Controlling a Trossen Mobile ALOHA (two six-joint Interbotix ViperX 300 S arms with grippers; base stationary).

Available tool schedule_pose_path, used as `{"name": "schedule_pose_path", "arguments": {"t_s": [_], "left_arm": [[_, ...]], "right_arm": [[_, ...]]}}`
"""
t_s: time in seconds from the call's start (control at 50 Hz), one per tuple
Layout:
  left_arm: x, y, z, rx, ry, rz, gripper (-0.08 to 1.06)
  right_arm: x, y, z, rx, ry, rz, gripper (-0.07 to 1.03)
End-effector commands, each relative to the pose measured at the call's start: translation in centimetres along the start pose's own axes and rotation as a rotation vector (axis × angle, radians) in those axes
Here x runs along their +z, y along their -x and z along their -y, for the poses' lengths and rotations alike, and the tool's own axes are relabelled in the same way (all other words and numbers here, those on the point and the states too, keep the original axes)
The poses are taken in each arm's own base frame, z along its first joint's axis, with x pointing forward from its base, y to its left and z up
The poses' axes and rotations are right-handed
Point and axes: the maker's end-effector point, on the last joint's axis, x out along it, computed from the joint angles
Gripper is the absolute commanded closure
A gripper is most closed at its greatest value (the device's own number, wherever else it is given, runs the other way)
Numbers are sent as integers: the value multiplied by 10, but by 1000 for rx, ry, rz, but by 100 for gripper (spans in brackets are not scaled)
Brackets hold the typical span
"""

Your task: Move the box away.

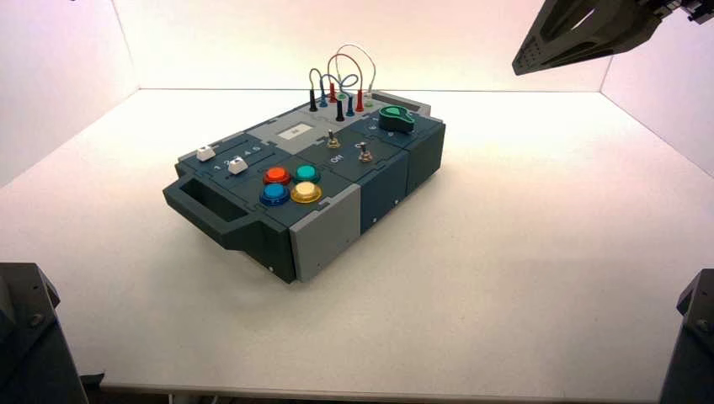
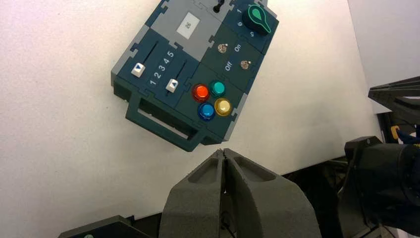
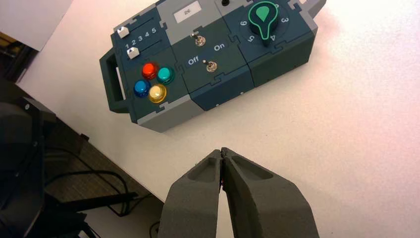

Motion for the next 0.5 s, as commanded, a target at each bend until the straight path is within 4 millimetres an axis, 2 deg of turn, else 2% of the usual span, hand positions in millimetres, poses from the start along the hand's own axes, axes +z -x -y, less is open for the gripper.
{"name": "schedule_pose_path", "arguments": {"t_s": [0.02,0.3,0.5], "left_arm": [[7,3,5,-12,-12,11,101],[4,-1,11,-37,-19,-25,101],[-14,-21,23,-81,-56,-188,101]], "right_arm": [[10,3,-4,9,7,26,99],[10,3,-4,9,8,24,99],[10,3,-4,10,7,24,99]]}}
